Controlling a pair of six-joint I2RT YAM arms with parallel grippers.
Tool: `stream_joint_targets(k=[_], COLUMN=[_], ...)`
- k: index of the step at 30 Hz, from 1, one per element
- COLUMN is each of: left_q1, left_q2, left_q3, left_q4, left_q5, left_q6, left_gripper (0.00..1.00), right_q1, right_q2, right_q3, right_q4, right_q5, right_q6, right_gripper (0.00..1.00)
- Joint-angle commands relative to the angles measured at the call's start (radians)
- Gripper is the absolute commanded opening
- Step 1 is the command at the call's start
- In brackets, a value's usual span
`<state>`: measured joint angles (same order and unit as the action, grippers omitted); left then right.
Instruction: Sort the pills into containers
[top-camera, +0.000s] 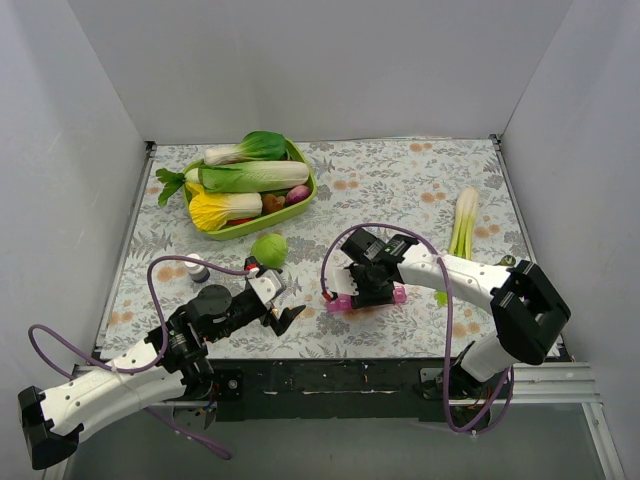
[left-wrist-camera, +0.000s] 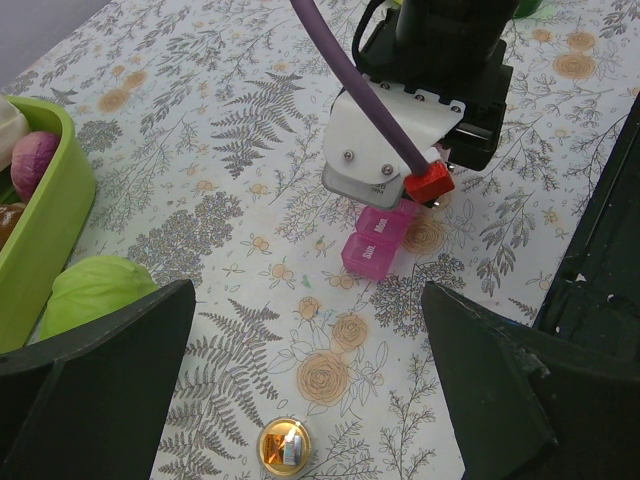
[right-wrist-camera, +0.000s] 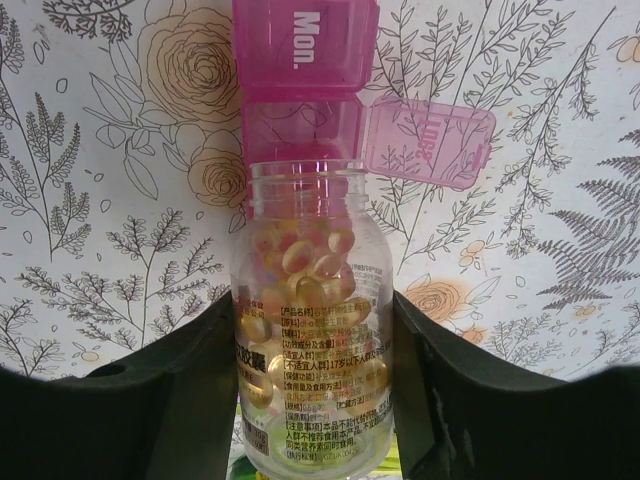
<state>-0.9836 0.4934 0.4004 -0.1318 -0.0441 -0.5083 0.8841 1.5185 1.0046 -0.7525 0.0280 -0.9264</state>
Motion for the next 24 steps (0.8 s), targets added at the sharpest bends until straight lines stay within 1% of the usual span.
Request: stream_joint_targets(k=[1, 24], left_q1=[0.003, 0.003], left_q2=[-0.007, -0.001], left_q3=[0.008, 0.009], left_q4=[-0.008, -0.006], left_q5=[0.004, 0.007], left_q6=[0.013, 0.014], left_gripper=[0.98, 0.98], right_q1=[0.007, 0.029], right_q2=[0.008, 0.022], right_q3=[0.043, 0.054], right_q4=[-0.021, -0.034], right_q5=[0.021, 0.032], right_q6=[-0.014, -0.019], right_gripper=[0.04, 0.05])
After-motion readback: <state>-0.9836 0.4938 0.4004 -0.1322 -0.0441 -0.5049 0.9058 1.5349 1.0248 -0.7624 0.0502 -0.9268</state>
